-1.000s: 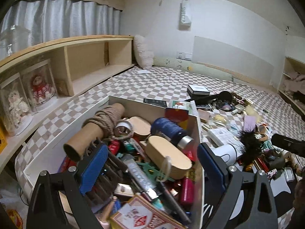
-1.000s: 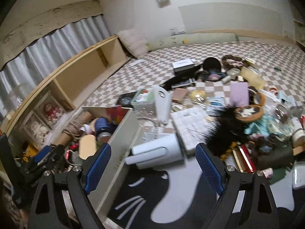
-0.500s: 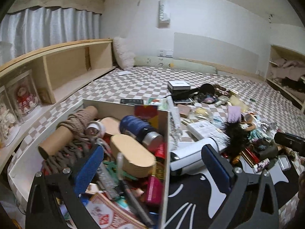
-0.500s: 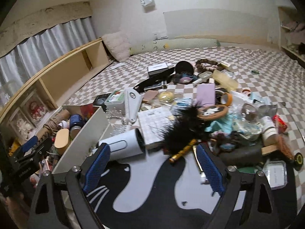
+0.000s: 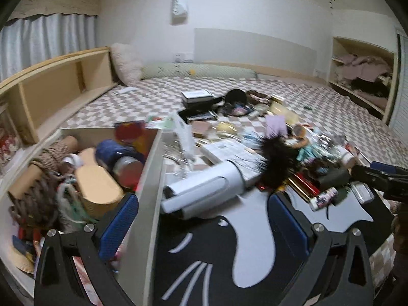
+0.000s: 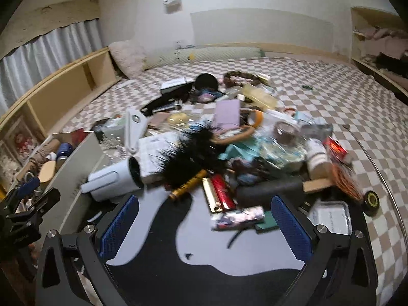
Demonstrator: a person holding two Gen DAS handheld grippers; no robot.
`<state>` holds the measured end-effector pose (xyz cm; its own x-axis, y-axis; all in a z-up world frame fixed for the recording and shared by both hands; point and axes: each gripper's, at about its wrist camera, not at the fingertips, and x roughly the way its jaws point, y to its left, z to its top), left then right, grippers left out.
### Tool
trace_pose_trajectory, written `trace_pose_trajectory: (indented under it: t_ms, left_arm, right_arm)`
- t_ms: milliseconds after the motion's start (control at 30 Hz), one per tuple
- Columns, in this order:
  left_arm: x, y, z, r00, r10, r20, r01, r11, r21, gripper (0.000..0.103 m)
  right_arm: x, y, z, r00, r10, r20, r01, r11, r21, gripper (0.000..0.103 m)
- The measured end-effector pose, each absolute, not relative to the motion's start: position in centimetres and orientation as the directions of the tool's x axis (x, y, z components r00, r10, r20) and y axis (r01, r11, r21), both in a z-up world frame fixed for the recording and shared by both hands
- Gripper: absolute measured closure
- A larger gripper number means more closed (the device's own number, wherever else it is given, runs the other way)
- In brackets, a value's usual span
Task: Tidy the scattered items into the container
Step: 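Move both grippers out of the box back over the mat, then grasp the green rectangular case with the right gripper while the left gripper approaches the printed lighter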
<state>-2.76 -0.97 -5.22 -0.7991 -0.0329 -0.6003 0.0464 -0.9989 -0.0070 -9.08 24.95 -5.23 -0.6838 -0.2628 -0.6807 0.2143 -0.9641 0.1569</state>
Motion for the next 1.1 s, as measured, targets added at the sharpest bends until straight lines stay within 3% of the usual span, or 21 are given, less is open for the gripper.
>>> trace_pose_trajectory:
  t_ms: [933, 1100]
  left_arm:
    - [-4.7, 5.4, -10.0, -0.694, 0.1, -0.713, -0.062, -0.995, -0.079, 0.0]
    - [-4.9, 5.4, -10.6, -0.68, 0.107, -0.726, -0.063, -0.994, -0.087, 0.0]
  right_arm:
    - [-10.0, 29.6, -12.4, -0.607, -0.214, -0.766, 0.124, -0.977, 0.175, 0.0]
    - [-10.5, 30.2, -13.2, -0.594, -0.201, -0.779, 0.107, -0.979, 0.171, 0.013]
